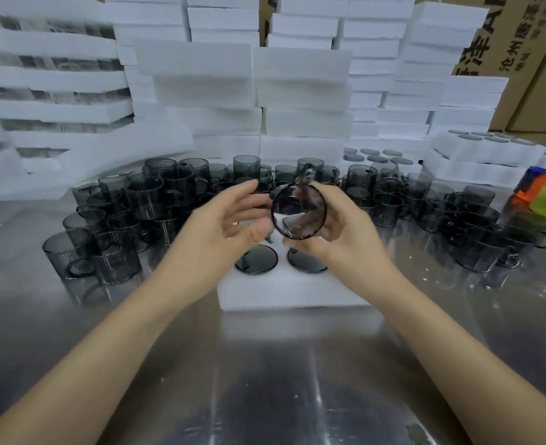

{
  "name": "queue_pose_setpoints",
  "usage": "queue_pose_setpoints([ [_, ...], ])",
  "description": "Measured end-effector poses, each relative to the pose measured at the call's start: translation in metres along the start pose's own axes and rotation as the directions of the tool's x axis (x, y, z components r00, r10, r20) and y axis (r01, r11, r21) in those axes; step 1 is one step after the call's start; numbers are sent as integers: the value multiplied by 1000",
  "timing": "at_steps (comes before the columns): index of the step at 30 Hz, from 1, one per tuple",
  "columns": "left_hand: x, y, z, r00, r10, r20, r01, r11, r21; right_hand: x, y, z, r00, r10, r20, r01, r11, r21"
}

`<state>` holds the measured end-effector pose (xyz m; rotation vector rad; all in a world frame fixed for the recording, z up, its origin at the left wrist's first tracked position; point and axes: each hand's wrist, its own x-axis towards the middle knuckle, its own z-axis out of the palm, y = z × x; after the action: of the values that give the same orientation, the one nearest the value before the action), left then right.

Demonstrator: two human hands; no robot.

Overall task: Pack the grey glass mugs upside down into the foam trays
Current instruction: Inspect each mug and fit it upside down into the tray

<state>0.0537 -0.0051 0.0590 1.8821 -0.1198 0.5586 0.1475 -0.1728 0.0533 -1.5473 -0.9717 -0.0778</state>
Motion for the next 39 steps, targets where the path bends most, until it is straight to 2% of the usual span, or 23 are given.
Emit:
queue_pose_setpoints([
  [2,-1,-1,10,994,27,102,-12,989,-147,-3,-4,1,995,-49,81,58,992,-109],
  [5,-2,0,14,992,36,122,-7,974,-227,-4,-9,1,992,-26,125,47,985,-167],
  [9,-3,0,17,997,44,61,-29,974,-227,-6,-8,2,995,-11,96,19,996,-86],
  [12,-2,-5,19,997,22,-71,-39,966,-255,-8,-5,4,990,26,140,-30,999,22],
  [16,-3,-7,18,987,-12,-162,-23,977,-214,-3,-3,-1,997,-10,71,10,1000,-6],
  [21,-3,-13,13,972,-27,-233,14,998,-55,5,-8,-42,995,-33,96,59,957,-284],
  [23,-3,-14,10,969,-47,-242,46,999,-10,5,-10,-66,995,10,104,31,922,-386],
  [25,-3,-14,8,957,-79,-279,84,996,6,4,-10,-85,987,118,110,-60,900,-432],
  [29,0,-16,8,937,-151,-316,165,986,18,1,-5,-95,932,288,220,-170,884,-436],
  [39,1,-21,10,931,-191,-310,217,975,53,-1,-8,-96,906,327,269,-203,893,-401],
])
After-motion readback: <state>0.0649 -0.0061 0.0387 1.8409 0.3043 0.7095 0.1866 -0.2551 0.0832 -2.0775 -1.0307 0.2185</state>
